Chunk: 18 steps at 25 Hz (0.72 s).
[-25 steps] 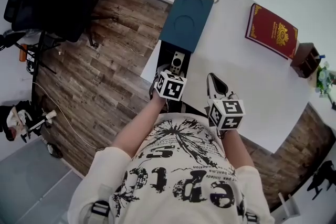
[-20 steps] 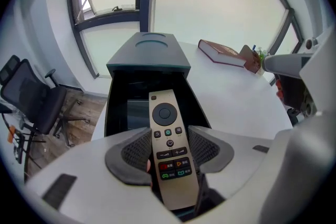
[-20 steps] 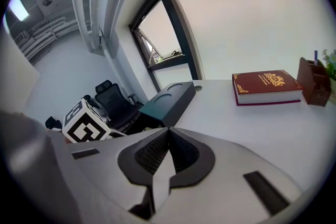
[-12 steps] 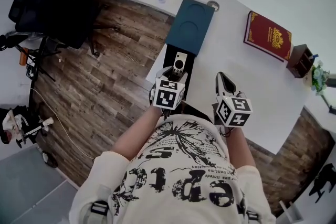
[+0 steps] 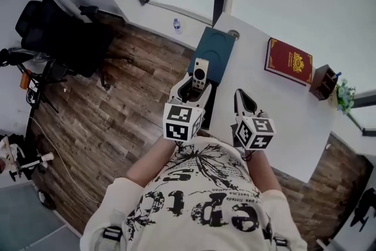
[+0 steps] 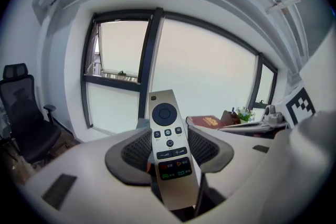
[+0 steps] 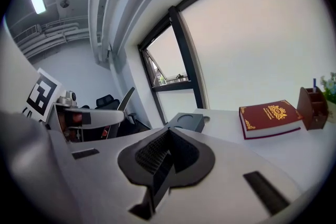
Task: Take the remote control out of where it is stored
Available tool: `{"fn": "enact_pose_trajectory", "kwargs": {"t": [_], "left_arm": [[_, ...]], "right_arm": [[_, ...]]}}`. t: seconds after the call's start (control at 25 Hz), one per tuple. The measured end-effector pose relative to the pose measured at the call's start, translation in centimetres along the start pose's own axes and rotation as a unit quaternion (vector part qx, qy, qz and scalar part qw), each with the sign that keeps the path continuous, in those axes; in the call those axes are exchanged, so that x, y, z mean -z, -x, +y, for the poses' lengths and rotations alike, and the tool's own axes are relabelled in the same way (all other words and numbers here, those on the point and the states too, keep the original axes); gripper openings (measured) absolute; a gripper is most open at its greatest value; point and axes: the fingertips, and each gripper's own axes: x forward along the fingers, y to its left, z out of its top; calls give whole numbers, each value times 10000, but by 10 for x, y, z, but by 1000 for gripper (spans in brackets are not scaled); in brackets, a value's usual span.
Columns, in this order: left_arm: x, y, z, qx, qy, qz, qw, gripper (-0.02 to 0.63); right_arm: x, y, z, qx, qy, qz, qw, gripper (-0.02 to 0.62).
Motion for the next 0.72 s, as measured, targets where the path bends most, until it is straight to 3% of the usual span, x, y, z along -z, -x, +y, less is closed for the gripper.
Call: {"fn": "enact_pose_trajectory", "kwargs": {"t": [0.2, 0.4, 0.56, 0.72], "left_arm": [[-49, 20, -4, 123, -64, -870, 9961, 225], [-79, 36, -8, 168, -147, -1567, 9874, 225], [-88, 41, -7, -48, -375, -1722, 9843, 227], [-84, 37, -11, 30, -329, -1693, 9850, 227]], "right_arm": [[-35, 12, 10, 209, -52, -617, 9979, 3], [-64, 26, 18, 379, 386, -1118, 9923, 3], [-71, 28, 20, 480, 546, -1256, 9894, 3], [-66, 26, 16, 529, 548, -1262, 9891, 3]]}}
